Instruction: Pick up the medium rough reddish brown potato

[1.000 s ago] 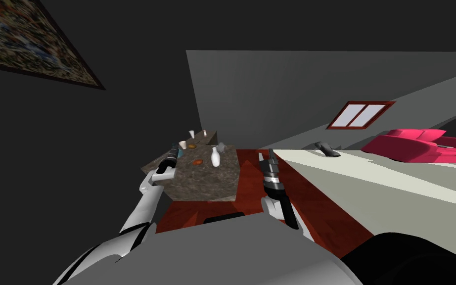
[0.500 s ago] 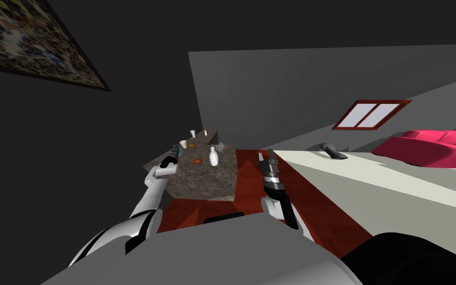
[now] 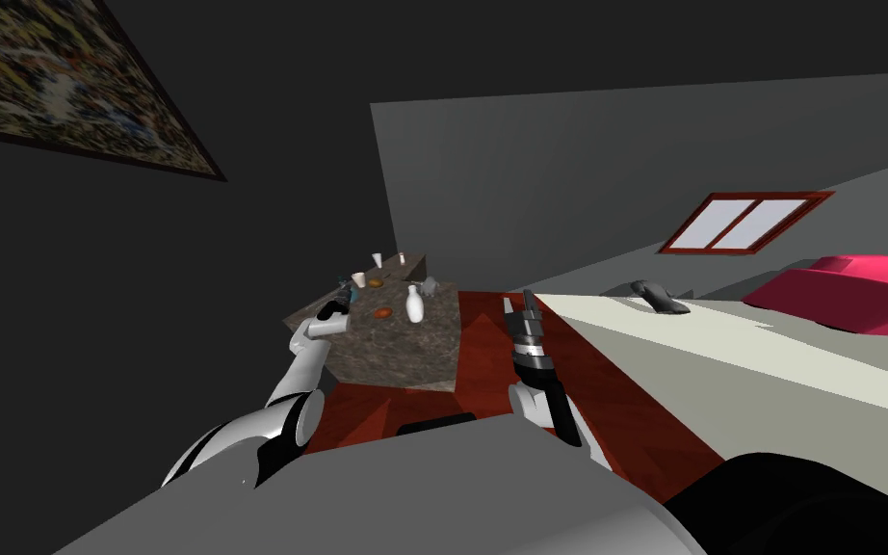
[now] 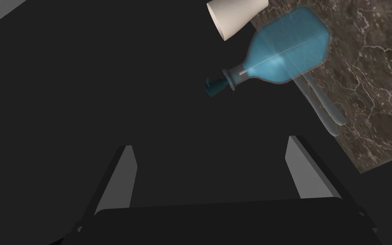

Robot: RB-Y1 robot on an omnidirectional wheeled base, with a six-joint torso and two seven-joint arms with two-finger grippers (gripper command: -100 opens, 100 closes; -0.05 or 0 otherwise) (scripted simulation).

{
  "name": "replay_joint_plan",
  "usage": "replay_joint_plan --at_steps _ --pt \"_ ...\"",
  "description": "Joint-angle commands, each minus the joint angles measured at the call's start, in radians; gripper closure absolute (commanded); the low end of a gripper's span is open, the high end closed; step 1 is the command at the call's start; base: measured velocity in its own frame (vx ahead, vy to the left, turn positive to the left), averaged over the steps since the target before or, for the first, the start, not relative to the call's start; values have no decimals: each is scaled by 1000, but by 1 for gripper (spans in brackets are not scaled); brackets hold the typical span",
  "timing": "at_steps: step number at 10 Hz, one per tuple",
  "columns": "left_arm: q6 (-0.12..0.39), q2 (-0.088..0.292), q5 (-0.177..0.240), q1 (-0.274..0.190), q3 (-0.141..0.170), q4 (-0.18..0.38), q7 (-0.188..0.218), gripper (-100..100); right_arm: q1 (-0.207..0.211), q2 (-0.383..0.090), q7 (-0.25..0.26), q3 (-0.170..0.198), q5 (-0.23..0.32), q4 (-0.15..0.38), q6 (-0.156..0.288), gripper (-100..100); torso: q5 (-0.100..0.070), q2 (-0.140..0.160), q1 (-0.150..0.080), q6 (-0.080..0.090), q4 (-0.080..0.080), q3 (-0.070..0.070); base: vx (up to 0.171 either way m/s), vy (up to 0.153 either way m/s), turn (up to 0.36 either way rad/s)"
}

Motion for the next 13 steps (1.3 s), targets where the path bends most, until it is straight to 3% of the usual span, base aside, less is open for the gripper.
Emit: replay_joint_plan --at_steps 1,2,3,6,8,10,13 --pt "38 4 0 -45 15 50 -14 -100 0 0 0 0 0 0 0 0 0 0 0 0 0 0 -16 -77 77" --pt "38 4 0 -45 15 79 -14 -100 0 0 0 0 0 0 0 0 0 0 -1 0 0 0 -11 -65 46" --pt "70 2 -5 -88 31 131 -27 -100 0 0 0 0 0 0 0 0 0 0 -1 0 0 0 -16 -80 79" --pt "100 0 -9 -129 46 199 -41 -100 0 0 0 0 0 0 0 0 0 0 -1 0 0 0 -10 -57 52" --pt "154 -5 -18 -202 74 278 -67 -100 0 0 0 0 0 0 0 0 0 0 -1 0 0 0 -6 -70 79" --pt "154 -5 -18 -203 74 309 -67 -100 0 0 0 0 0 0 0 0 0 0 0 0 0 0 -3 -44 21" --pt "202 -11 -26 -266 98 396 -93 -100 0 0 0 0 0 0 0 0 0 -1 1 0 0 -1 1 -43 49"
